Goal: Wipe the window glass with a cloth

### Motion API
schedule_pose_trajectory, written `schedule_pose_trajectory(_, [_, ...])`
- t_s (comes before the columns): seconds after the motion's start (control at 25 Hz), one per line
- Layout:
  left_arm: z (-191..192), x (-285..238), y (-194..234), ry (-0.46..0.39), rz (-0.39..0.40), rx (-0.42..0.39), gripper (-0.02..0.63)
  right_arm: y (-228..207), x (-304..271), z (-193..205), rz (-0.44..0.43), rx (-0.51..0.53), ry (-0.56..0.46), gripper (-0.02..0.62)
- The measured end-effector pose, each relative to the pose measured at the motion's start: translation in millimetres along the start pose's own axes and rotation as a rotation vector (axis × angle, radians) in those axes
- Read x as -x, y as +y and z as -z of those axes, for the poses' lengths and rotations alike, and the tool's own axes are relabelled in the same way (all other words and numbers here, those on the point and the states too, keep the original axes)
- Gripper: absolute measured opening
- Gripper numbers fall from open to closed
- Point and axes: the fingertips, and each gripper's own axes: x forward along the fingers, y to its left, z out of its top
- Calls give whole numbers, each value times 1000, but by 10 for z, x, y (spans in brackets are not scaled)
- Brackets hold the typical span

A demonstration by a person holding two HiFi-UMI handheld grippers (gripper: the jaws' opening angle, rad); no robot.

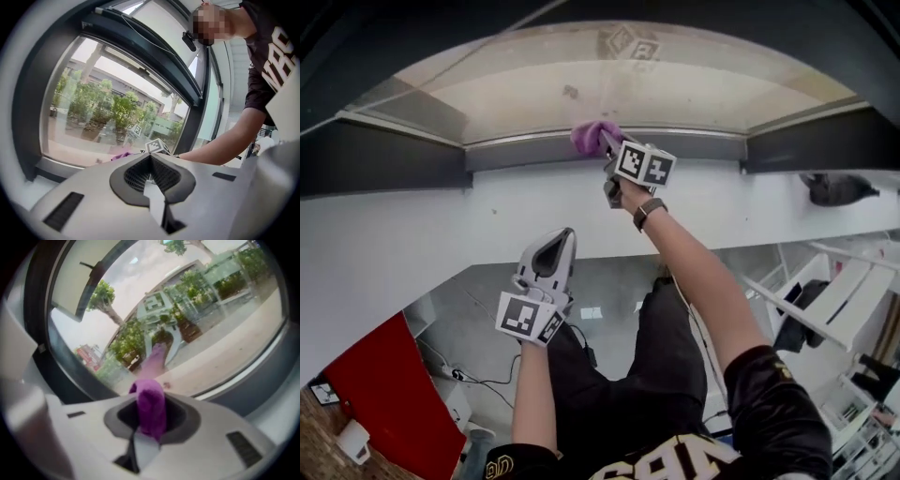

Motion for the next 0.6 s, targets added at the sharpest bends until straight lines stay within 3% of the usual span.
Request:
schedule_pose_trajectory(0.2, [192,-861,-923,-8,152,10,17,-1653,1188,-735,210,-106,-151,83])
schedule_pose_trajectory(0.36, [351,-1224,-1419,4,206,13,17,-2591,1901,-1134,348,-241,-281,83])
schedule_pose_trajectory(0.48, [350,-1305,-1586,12,210,13,17,-2792,2133,-1285,362,-280,-311,83])
schedule_pose_trajectory(0.6, [242,-1198,-1602,17,196,10,17,-2556,2194,-1298,329,-281,-300,83])
